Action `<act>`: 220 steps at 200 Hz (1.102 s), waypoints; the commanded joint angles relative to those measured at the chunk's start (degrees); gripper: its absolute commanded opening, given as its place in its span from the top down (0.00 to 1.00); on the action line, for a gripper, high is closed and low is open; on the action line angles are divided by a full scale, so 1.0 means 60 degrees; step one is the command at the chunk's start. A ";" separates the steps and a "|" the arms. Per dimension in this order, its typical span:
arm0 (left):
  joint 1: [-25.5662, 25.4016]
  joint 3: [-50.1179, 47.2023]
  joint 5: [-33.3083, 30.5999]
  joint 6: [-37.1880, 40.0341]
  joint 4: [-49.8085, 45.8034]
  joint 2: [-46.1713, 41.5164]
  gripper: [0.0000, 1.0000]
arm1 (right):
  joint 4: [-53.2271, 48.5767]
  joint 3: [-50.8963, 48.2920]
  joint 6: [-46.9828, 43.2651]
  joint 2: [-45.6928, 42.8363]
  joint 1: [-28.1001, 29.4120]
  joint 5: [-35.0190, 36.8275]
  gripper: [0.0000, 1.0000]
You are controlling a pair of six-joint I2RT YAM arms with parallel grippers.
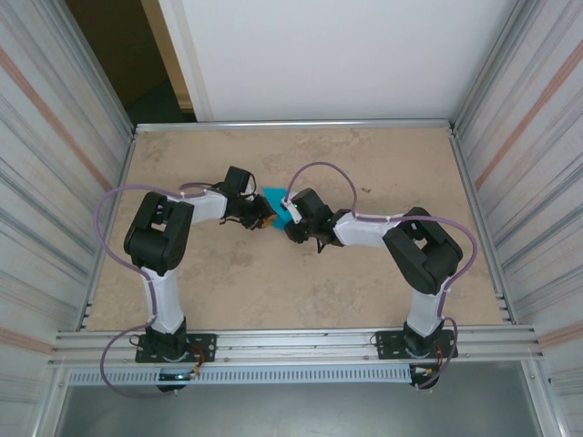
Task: Fold a paper plane with a square sheet of paper (pick it up from the middle)
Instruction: Fourth fold the wing at the center of the table.
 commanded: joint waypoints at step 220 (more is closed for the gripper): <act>0.0011 0.0176 -0.0133 0.0549 -0.0703 -0.0287 0.82 | -0.0246 0.0077 -0.0539 0.0141 0.0130 -0.0091 0.88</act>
